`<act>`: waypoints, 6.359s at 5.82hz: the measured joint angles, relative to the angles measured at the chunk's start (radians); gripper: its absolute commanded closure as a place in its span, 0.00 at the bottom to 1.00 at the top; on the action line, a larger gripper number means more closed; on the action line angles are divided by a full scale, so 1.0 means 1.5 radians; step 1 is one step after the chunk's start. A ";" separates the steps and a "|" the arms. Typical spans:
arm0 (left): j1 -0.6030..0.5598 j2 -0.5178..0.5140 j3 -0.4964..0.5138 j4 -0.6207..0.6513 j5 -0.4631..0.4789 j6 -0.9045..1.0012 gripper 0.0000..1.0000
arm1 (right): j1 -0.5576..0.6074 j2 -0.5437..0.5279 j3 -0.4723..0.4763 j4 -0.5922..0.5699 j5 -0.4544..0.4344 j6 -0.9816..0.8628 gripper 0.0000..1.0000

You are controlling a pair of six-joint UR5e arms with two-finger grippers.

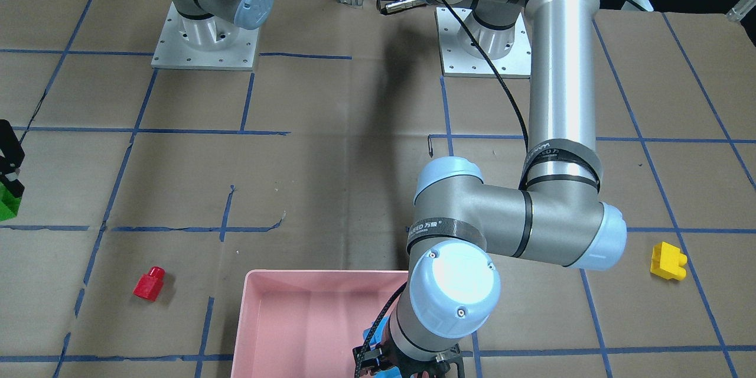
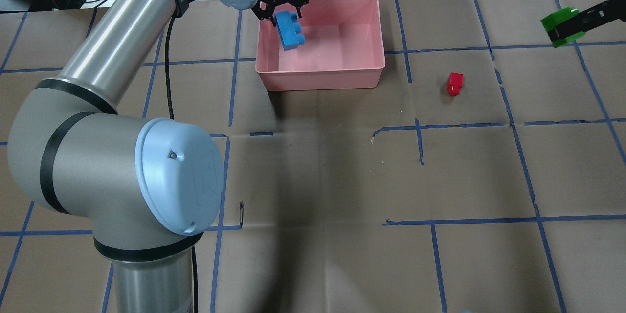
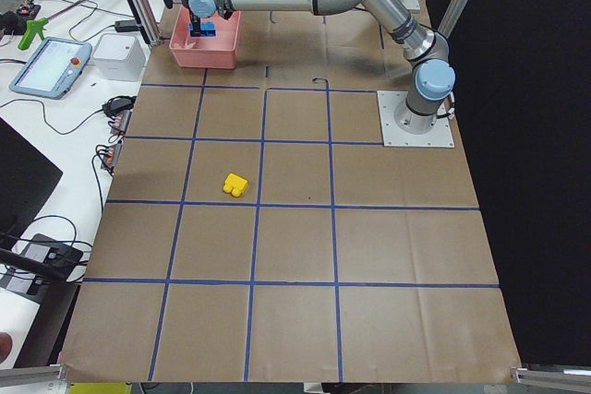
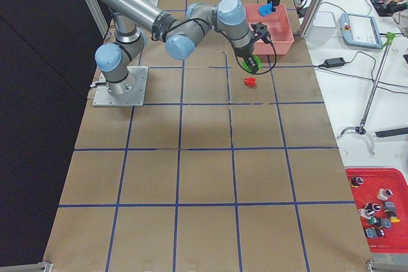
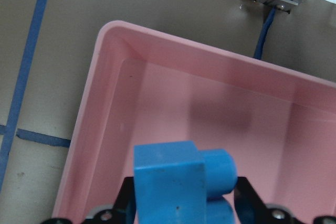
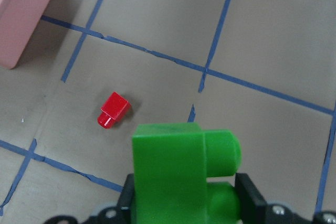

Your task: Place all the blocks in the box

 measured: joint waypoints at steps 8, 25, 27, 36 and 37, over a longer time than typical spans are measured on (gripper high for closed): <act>0.191 0.329 -0.240 -0.162 0.047 0.336 0.01 | 0.409 0.306 -0.380 0.118 0.004 0.302 0.95; 0.551 0.126 -0.407 0.124 0.020 0.989 0.27 | 0.218 0.230 -0.065 -0.099 -0.261 0.477 0.01; 0.549 0.126 -0.404 0.131 0.020 0.990 0.44 | 0.207 0.245 0.024 -0.197 -0.261 0.478 0.01; 0.372 0.271 -0.240 -0.094 0.060 0.755 0.75 | 0.211 0.298 0.022 -0.224 -0.251 0.486 0.29; 0.306 0.266 -0.202 -0.135 0.058 0.617 0.75 | 0.211 0.298 0.023 -0.220 -0.252 0.485 0.52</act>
